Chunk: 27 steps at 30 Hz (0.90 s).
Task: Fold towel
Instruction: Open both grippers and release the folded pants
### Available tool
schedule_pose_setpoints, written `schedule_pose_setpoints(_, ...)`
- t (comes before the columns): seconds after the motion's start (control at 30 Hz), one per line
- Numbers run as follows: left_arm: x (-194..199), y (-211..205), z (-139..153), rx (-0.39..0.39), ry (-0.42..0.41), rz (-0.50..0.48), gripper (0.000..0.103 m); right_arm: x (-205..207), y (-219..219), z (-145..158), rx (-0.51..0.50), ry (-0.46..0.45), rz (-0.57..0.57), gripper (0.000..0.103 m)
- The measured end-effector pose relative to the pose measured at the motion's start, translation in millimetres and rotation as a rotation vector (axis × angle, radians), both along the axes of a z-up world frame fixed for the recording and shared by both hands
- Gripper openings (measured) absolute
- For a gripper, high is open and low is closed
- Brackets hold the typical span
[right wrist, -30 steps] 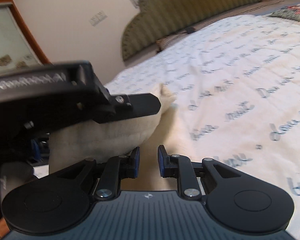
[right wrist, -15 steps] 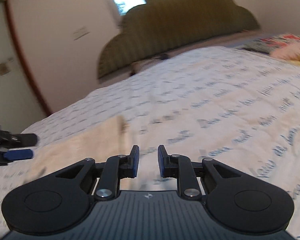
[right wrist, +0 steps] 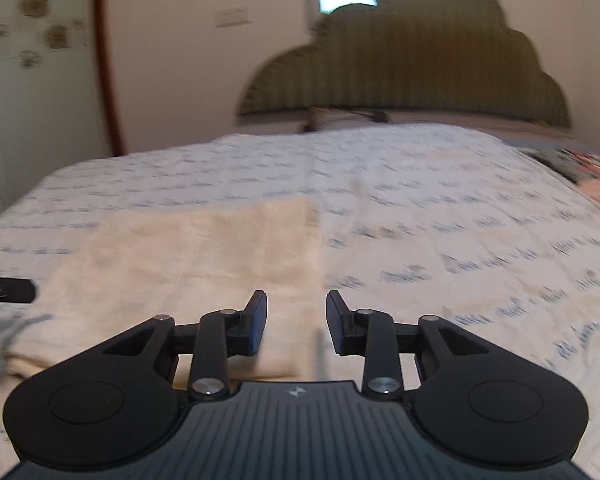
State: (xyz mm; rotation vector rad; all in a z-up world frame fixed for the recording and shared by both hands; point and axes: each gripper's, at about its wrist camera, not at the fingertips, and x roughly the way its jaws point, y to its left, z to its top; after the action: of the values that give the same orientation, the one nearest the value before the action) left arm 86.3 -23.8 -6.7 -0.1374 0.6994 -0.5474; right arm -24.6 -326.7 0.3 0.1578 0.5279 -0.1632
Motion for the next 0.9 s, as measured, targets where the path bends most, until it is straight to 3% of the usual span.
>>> schedule_pose_setpoints(0.07,-8,15,4,-0.005,-0.011,-0.024,0.076,4,16,5,0.026,-0.034,0.112,0.032)
schedule_pose_setpoints(0.13,-20,21,6,0.037,-0.037,-0.063,0.077,12,33,4,-0.015,-0.028,0.166,0.032)
schedule_pose_setpoints(0.23,-41,21,3,0.107,-0.085,-0.139,0.078,31,40,-14,-0.078,0.055,0.116,0.032)
schedule_pose_setpoints(0.43,-71,-8,-19,0.332,-0.184,-0.278,0.080,38,18,-29,0.023,0.062,0.063,0.031)
schedule_pose_setpoints(0.5,-70,-17,-27,0.387,-0.215,-0.251,0.080,38,17,-31,0.005,0.066,0.053,0.031)
schedule_pose_setpoints(0.67,-52,-27,-34,0.389,-0.192,-0.130,0.082,38,17,-36,-0.006,0.057,0.049,0.031)
schedule_pose_setpoints(0.8,-43,-10,-32,0.328,-0.119,-0.076,0.082,39,18,-39,-0.013,0.052,0.052,0.031)
schedule_pose_setpoints(0.9,-42,1,-36,0.331,-0.054,-0.042,0.079,39,18,-40,-0.011,0.054,0.053,0.031)
